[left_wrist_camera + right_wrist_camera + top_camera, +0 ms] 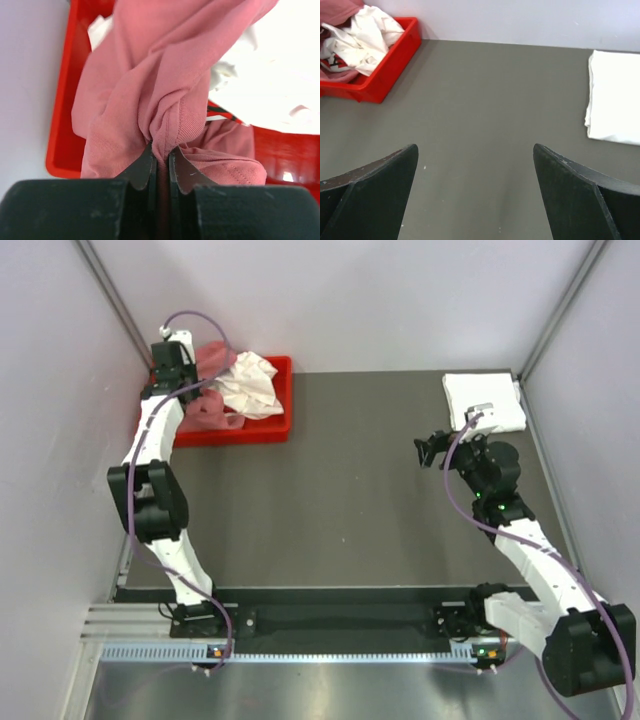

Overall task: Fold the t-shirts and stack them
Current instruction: Grab the tshirt from the pile, then move the tshirt to the center of the board

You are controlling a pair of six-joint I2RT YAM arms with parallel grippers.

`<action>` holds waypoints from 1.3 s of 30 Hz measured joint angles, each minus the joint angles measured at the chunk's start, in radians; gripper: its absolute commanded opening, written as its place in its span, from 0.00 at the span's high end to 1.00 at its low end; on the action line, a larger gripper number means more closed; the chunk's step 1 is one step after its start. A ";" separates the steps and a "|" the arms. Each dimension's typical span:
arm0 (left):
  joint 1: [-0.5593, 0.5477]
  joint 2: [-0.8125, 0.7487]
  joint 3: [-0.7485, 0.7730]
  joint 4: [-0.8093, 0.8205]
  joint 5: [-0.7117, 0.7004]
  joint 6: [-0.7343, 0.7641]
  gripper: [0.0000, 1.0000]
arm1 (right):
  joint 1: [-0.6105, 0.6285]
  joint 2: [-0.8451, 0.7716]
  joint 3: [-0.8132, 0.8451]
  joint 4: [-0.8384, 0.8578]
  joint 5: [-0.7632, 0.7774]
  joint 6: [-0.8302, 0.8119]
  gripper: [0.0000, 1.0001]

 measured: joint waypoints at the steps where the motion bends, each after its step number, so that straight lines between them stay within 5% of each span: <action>1: 0.002 -0.023 0.002 -0.010 0.019 0.001 1.00 | 0.006 0.000 0.005 -0.001 0.000 -0.001 0.01; 7: 0.010 -0.156 0.036 -0.098 0.205 -0.003 1.00 | 0.069 -0.013 0.050 -0.042 0.007 -0.017 0.01; 18: 0.010 -0.381 0.357 -0.291 0.499 -0.017 1.00 | 0.188 -0.103 0.122 -0.110 0.011 -0.045 0.01; 25: -0.022 -0.505 0.307 -0.282 0.723 -0.053 1.00 | 0.221 -0.135 0.133 -0.131 0.001 -0.045 0.01; 29: -0.153 -0.492 0.166 -0.271 0.774 -0.045 0.99 | 0.243 -0.138 0.137 -0.156 -0.018 -0.045 0.00; 34: -0.468 -0.380 -0.045 -0.296 0.792 0.041 0.96 | 0.248 -0.131 0.159 -0.223 0.004 -0.044 0.00; 39: -0.590 -0.225 -0.109 -0.308 0.798 0.109 0.96 | 0.248 -0.085 0.193 -0.303 0.097 -0.042 0.08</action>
